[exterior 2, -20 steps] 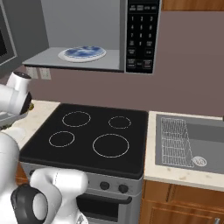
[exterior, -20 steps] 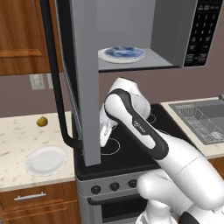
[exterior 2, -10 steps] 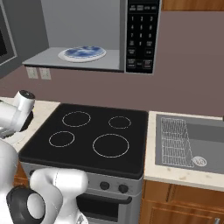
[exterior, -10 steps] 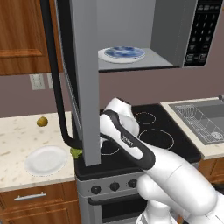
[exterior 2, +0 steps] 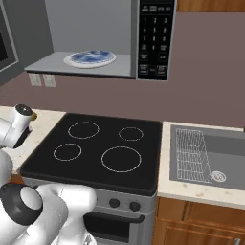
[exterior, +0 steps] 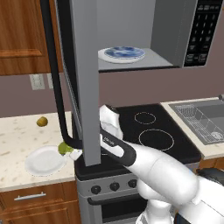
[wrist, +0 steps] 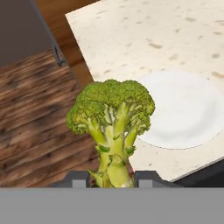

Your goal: Pick the broccoli from the microwave and place it on plate located on the counter.

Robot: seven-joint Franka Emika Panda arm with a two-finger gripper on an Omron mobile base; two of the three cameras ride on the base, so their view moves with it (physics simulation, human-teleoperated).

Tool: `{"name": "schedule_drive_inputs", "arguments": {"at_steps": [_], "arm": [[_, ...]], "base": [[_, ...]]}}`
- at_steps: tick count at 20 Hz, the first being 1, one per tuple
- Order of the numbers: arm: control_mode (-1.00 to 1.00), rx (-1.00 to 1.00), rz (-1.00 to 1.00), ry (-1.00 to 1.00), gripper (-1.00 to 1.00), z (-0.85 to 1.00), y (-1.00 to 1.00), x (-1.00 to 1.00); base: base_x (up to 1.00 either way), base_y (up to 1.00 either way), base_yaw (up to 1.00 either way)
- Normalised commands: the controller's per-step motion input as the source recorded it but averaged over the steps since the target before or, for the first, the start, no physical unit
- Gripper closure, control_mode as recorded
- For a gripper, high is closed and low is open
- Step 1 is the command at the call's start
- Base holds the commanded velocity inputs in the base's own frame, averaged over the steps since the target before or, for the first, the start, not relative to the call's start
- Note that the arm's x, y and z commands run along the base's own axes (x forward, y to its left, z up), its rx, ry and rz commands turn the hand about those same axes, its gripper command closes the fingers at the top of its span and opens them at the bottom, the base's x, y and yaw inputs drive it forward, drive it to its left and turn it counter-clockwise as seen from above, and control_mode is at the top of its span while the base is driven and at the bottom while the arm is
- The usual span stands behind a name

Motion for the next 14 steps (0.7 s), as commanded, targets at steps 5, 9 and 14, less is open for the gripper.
{"name": "schedule_drive_inputs", "arguments": {"at_steps": [5, 9, 14], "arm": [[-1.00, -0.02, 0.00, 0.02, 1.00, 0.00, 0.47, 0.46], [-1.00, -0.06, 0.00, 0.00, 1.00, -0.31, 0.37, 0.37], [-1.00, -0.13, 0.00, -0.02, 1.00, -0.65, 0.38, 0.28]], "base": [[0.00, 0.00, 0.00], [0.00, 0.00, 0.00], [0.00, 0.00, 0.00]]}}
